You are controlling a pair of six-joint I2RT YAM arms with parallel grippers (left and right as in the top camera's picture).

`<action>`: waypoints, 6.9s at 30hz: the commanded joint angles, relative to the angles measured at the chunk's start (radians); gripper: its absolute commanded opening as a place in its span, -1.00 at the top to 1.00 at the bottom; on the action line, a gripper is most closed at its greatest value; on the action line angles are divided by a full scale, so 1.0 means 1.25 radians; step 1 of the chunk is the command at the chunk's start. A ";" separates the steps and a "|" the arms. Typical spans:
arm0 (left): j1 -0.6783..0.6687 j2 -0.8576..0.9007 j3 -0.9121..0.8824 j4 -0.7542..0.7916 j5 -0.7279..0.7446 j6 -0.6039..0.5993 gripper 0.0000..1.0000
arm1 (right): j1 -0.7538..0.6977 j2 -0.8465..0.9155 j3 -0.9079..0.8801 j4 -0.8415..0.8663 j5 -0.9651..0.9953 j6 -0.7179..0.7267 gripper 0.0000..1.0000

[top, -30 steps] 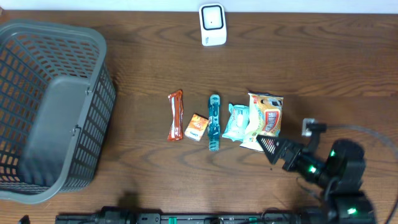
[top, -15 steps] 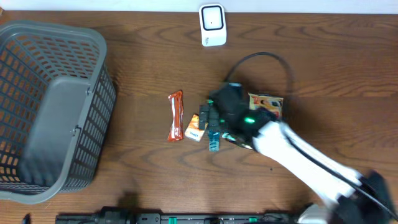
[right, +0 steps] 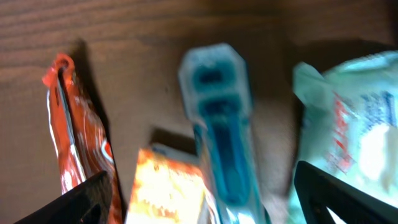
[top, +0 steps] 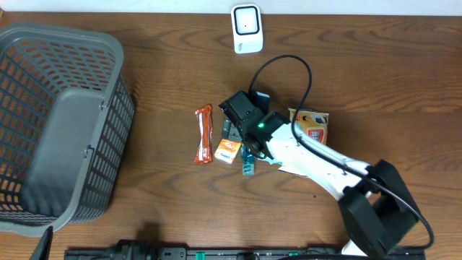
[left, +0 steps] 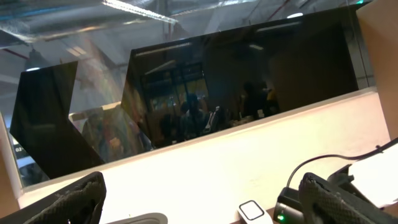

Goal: Scan the item barcode
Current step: 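Move the right gripper from rest toward the blue bottle, then grasp the blue bottle with the right gripper, nudging the orange box, then lift the blue bottle with the right gripper and reorient it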

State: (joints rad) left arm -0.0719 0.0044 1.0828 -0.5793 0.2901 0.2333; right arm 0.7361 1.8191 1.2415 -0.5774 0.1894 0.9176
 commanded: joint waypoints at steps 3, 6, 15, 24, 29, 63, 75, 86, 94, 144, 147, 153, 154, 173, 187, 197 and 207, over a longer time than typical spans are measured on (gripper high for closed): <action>0.003 -0.001 -0.002 0.003 0.004 0.005 -0.97 | -0.038 0.017 0.014 0.034 0.035 -0.008 -0.79; 0.003 -0.001 -0.002 0.003 0.004 0.004 -0.97 | -0.049 0.028 0.014 0.020 0.029 -0.008 -0.74; 0.003 -0.001 -0.003 0.003 0.004 0.005 -0.97 | -0.042 0.039 0.014 0.005 -0.001 -0.014 -0.44; 0.018 -0.001 -0.003 0.004 0.004 0.005 -0.97 | -0.054 -0.063 0.091 -0.136 -0.113 -0.101 -0.99; 0.061 -0.001 -0.003 0.003 0.004 0.004 -0.97 | -0.043 -0.256 0.150 -0.262 -0.201 -0.705 -0.98; 0.099 -0.001 -0.005 -0.179 0.004 -0.001 -0.97 | -0.145 -0.047 0.146 -0.328 -0.130 -2.010 -0.98; 0.099 -0.001 -0.005 -0.215 0.004 -0.001 -0.97 | -0.143 0.042 0.146 -0.256 -0.195 -2.011 -0.99; 0.099 -0.001 -0.005 -0.249 0.004 -0.001 -0.98 | -0.119 0.055 0.146 -0.248 -0.284 -2.040 -0.99; 0.099 -0.001 -0.005 -0.265 0.004 -0.001 -0.96 | -0.126 0.130 0.146 -0.215 -0.307 -2.040 -0.93; 0.099 -0.001 -0.006 -0.346 0.004 -0.001 -0.97 | -0.153 0.133 0.229 -0.137 -0.321 -1.046 -0.74; 0.099 -0.001 -0.006 -0.349 0.003 -0.001 -0.97 | -0.153 0.133 0.304 -0.229 -0.321 -1.046 -0.88; 0.099 -0.001 -0.011 -0.349 0.003 0.001 -0.97 | -0.154 0.133 0.443 -0.467 -0.319 -1.190 -0.99; 0.099 -0.001 -0.016 -0.348 0.003 0.012 -0.97 | -0.154 0.133 0.443 -0.476 -0.317 -1.215 -0.99; 0.099 -0.001 -0.307 -0.071 0.010 0.067 -0.97 | -0.180 0.134 0.194 -0.238 -0.249 -1.307 -0.84; 0.099 -0.001 -0.307 -0.096 0.010 0.067 -0.97 | -0.197 0.168 0.069 -0.019 -0.229 -1.304 0.44; 0.099 -0.001 -0.307 -0.099 0.010 0.067 -0.97 | -0.196 0.189 0.069 -0.031 -0.258 -1.297 0.98; 0.099 -0.001 -0.307 -0.130 0.010 0.067 -0.97 | -0.220 0.103 0.085 -0.131 -0.521 -1.198 0.98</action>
State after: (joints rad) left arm 0.0460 0.0055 0.6952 -0.7315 0.2905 0.3119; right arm 0.4808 1.9995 1.3415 -0.7166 -0.2569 -0.6220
